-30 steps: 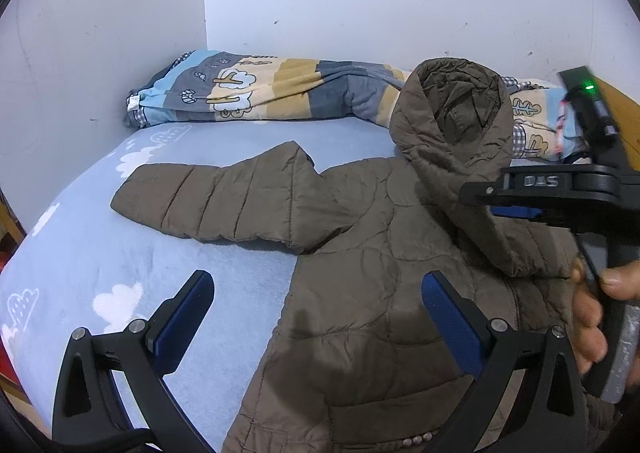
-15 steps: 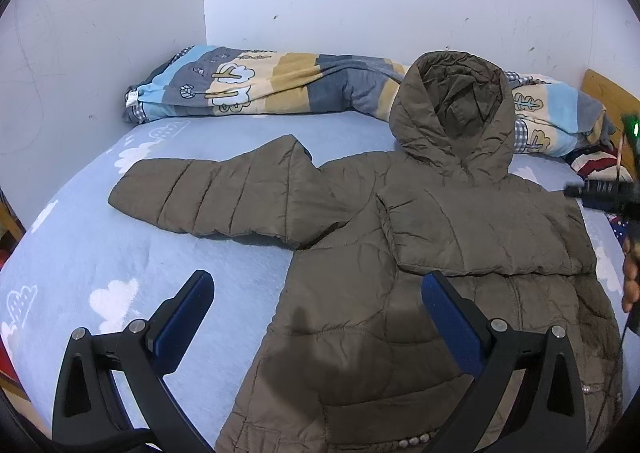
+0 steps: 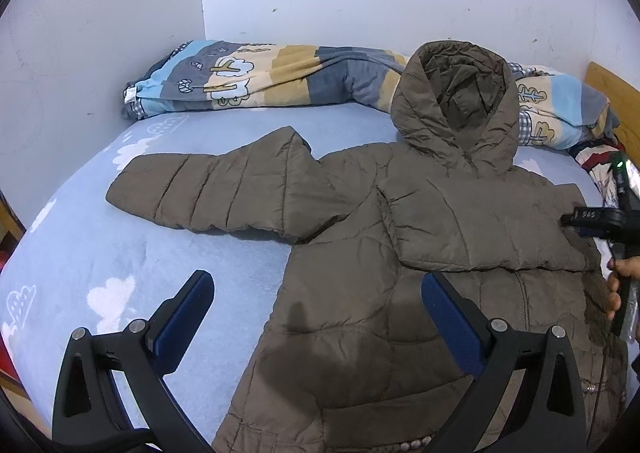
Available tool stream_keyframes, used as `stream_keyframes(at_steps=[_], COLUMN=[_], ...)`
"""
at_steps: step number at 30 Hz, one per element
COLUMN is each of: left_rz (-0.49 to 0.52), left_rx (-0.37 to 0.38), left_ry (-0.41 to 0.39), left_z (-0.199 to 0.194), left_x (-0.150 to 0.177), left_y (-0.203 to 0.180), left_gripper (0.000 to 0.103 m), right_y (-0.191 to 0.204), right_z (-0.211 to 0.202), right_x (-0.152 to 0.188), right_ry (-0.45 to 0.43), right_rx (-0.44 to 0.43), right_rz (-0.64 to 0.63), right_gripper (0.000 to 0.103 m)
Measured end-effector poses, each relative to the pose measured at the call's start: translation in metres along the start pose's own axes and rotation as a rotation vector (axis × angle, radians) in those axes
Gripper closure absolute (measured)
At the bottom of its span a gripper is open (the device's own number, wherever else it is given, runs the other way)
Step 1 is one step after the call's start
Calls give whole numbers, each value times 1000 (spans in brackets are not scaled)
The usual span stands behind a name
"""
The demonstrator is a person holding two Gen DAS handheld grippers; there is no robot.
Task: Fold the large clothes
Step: 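Lay the sleeve on the jacket body, open the right gripper, withdraw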
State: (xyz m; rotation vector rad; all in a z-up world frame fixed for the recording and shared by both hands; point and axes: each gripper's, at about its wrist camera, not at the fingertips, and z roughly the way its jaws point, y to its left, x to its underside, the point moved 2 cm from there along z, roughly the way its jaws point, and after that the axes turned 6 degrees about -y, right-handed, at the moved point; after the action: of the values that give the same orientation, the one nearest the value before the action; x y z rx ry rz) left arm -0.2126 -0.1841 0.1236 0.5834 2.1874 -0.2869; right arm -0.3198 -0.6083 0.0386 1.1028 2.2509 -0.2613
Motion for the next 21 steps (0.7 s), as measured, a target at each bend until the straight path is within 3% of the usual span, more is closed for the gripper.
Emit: stream_keyframes(at_steps=[2,4,9,14,17,21], left_rz=[-9,-13,-14,-29,-29,-31], left_rx=[0,1,-2,-2,4,6], left_ry=[-1,-3,1,32,41,48], left_z=[-1,-2,-3,2,4,4], left_x=[-1,-1,-1,0,-1,-1], left_y=[2,3,8,13,14,16], left_gripper=[0,0,0,0,0,0], right_y=[20,47,120,163,169,160], right_z=[-24,-44,-54,-31,-14,-19], right_x=[0,2,25,57,70,66], right_ry=[-67,-108,-33,31,76,101], right_rx=[-13,-86,-275,-263,-228,-258], right_rz=[-58,-99,-156,-239,-253,-220], right_gripper=[42,42,42,42,41,40])
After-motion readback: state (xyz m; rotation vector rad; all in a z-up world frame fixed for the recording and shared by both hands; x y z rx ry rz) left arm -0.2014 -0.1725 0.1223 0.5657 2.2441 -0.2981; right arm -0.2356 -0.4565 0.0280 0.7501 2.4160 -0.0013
